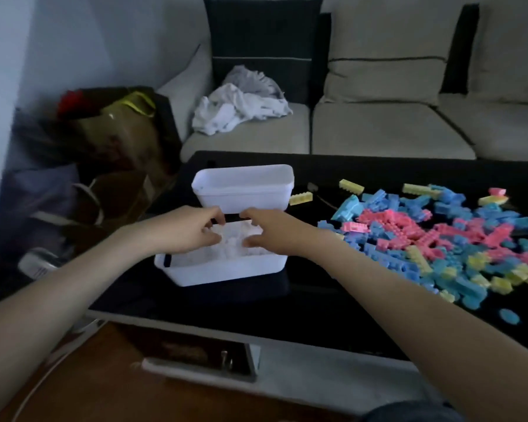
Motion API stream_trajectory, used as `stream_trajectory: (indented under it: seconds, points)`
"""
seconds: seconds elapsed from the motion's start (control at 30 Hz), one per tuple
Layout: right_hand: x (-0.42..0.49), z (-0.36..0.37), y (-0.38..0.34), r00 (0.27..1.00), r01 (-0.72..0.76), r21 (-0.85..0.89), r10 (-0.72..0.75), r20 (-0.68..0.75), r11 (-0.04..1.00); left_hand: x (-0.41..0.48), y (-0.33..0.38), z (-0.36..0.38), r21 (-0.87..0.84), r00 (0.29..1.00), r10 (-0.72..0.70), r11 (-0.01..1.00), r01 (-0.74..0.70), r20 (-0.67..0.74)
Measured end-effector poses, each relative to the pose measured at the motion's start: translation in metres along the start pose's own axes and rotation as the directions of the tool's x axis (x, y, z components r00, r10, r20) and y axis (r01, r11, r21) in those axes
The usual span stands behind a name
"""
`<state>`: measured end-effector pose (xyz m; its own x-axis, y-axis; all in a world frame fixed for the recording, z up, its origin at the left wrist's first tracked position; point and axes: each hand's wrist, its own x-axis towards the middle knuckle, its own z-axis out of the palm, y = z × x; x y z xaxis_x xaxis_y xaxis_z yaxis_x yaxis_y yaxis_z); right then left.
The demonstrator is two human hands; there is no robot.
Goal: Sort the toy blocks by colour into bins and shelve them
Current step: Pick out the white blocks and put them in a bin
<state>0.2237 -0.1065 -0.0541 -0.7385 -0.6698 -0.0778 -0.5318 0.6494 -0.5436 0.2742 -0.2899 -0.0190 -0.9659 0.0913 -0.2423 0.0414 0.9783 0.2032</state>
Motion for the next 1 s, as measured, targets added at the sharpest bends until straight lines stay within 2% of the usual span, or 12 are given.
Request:
stream_trajectory:
  seconds: [0.1,0.2,0.27,0.47,0.6,0.67,0.77,0.8,0.87,0.93,0.97,1.0]
  points:
    - [0.0,0.005,0.005,0.999,-0.044,-0.084,0.045,0.004,0.995,-0.001,-0.013,0.013,-0.053,0.999,-0.046,0.998,0.046,0.005]
    - [-0.017,-0.01,0.017,0.995,-0.068,-0.078,0.062,-0.075,0.995,0.004,-0.003,0.009,-0.165,0.968,0.008,0.985,-0.051,-0.251]
    - [-0.032,-0.022,0.027,0.991,-0.054,-0.102,0.041,-0.125,0.993,0.01,0.017,0.005,-0.195,0.938,0.06,0.972,-0.133,-0.342]
    - [-0.101,-0.056,0.087,0.949,-0.242,-0.083,0.218,-0.226,0.967,0.054,0.121,0.025,-0.008,0.878,0.358,0.925,-0.38,-0.318]
    - [-0.159,-0.07,0.133,0.87,-0.407,0.006,0.39,-0.302,0.913,0.077,0.208,0.054,0.053,0.83,0.517,0.854,-0.518,-0.211]
    - [-0.193,-0.075,0.165,0.816,-0.495,0.019,0.472,-0.333,0.869,0.086,0.251,0.067,0.058,0.797,0.582,0.812,-0.581,-0.16]
    - [-0.242,-0.082,0.213,0.694,-0.626,0.059,0.59,-0.412,0.777,0.096,0.301,0.079,0.038,0.764,0.636,0.771,-0.636,-0.11]
    - [-0.26,-0.085,0.229,0.625,-0.686,0.081,0.643,-0.443,0.723,0.1,0.317,0.083,0.023,0.75,0.655,0.755,-0.656,-0.09]
    - [-0.292,-0.087,0.257,0.426,-0.821,0.149,0.765,-0.483,0.551,0.108,0.347,0.094,-0.024,0.717,0.696,0.717,-0.697,-0.03]
    - [-0.318,-0.082,0.283,0.245,-0.887,0.248,0.853,-0.462,0.389,0.117,0.378,0.108,-0.062,0.676,0.736,0.677,-0.734,0.036]
    - [-0.323,-0.075,0.29,0.213,-0.894,0.267,0.865,-0.453,0.36,0.12,0.386,0.114,-0.065,0.661,0.748,0.663,-0.745,0.056]
    - [-0.324,-0.068,0.294,0.223,-0.894,0.253,0.855,-0.468,0.371,0.121,0.394,0.12,-0.053,0.648,0.758,0.652,-0.757,0.068]
